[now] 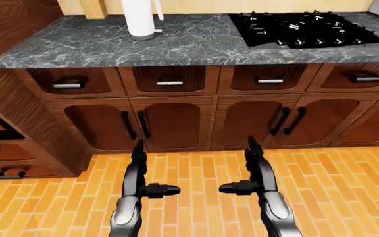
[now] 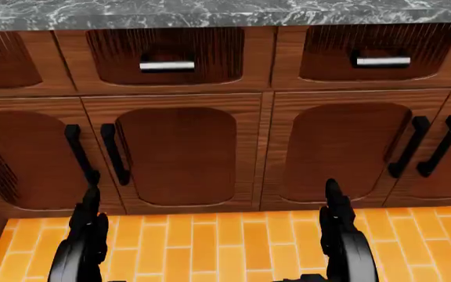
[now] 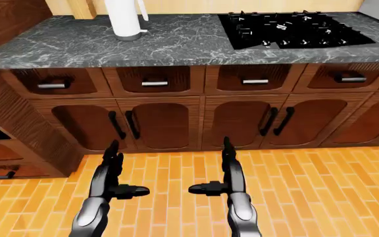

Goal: Close the lid of the electric kettle.

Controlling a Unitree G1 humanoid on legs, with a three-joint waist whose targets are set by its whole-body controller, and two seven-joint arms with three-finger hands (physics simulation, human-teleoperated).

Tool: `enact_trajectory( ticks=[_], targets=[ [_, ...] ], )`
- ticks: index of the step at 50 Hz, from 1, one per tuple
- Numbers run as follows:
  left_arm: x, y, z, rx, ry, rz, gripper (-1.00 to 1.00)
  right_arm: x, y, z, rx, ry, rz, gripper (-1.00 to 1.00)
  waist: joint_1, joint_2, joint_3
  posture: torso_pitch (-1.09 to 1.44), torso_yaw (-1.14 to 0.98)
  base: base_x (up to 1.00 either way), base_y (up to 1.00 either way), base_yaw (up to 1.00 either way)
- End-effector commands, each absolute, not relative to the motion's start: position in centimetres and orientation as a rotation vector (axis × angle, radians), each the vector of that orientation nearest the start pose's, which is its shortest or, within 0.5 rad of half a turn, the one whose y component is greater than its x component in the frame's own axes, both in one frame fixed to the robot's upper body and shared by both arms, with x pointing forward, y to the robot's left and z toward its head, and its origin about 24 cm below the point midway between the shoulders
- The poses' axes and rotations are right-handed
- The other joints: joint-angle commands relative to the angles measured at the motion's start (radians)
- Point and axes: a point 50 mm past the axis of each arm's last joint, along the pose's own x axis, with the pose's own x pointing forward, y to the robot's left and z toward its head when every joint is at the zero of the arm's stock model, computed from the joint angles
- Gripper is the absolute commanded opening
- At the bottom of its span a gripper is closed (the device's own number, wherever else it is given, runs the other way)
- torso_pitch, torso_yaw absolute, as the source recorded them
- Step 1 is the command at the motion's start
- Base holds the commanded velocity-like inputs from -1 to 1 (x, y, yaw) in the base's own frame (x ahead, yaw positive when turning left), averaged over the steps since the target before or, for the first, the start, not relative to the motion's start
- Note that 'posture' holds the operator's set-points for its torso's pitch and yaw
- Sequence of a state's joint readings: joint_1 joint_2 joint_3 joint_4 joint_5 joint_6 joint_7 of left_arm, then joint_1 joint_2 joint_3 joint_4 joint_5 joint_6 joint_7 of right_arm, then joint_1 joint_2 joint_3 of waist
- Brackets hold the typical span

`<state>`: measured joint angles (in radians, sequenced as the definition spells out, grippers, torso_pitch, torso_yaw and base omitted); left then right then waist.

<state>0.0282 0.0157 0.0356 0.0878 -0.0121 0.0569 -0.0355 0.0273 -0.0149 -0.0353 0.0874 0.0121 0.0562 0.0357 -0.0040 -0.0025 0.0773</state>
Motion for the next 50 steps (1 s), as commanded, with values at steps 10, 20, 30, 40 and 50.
enact_trajectory(
  ticks=[10, 20, 30, 40, 50],
  targets=[
    [25.7, 16.1, 3.8, -0.006, 0.009, -0.003, 1.0, 25.5, -16.1, 3.5, -0.02, 0.014, -0.004, 1.0, 0.008, -0.007, -0.074, 0.0, 0.0, 0.0, 0.0, 0.0],
    [25.2, 18.5, 7.6, -0.037, -0.046, 0.054, 1.0, 24.3, -18.3, 7.6, -0.084, -0.057, -0.065, 1.0, 0.008, -0.005, -0.097, 0.0, 0.0, 0.0, 0.0, 0.0],
    [24.4, 20.3, 11.3, -0.043, -0.112, 0.103, 1.0, 22.9, -19.2, 11.2, -0.1, -0.116, -0.093, 1.0, 0.008, -0.002, -0.091, 0.0, 0.0, 0.0, 0.0, 0.0],
    [22.8, 22.5, 15.8, -0.054, -0.196, 0.164, 1.0, 20.8, -20.4, 15.3, -0.116, -0.189, -0.126, 1.0, 0.007, 0.002, -0.075, 0.0, 0.0, 0.0, 0.0, 0.0],
    [20.5, 25.6, 20.0, -0.054, -0.284, 0.257, 1.0, 17.7, -22.2, 20.7, -0.152, -0.293, -0.173, 1.0, 0.008, 0.006, -0.062, 0.0, 0.0, 0.0, 0.0, 0.0]
  ],
)
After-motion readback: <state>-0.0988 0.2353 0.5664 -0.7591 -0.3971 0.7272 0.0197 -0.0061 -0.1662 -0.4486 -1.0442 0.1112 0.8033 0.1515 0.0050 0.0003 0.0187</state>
